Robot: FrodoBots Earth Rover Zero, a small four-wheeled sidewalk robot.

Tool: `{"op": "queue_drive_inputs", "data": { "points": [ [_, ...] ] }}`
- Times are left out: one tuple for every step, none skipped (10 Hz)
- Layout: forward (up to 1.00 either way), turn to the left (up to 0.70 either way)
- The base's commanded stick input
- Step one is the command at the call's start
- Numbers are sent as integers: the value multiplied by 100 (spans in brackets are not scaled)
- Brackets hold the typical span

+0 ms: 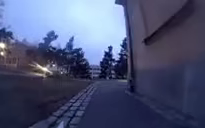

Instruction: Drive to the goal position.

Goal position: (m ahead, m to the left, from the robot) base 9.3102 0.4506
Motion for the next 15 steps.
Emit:
{"op": "queue_drive_inputs", "data": {
  "points": [
    [50,-50],
    [50,-50],
    [50,-28],
    [50,0],
    [50,0],
    [50,0],
    [50,0],
    [50,0],
    [50,0],
    [50,0],
    [50,0],
    [50,0],
    [50,0],
    [50,0],
    [50,0]
  ]
}}
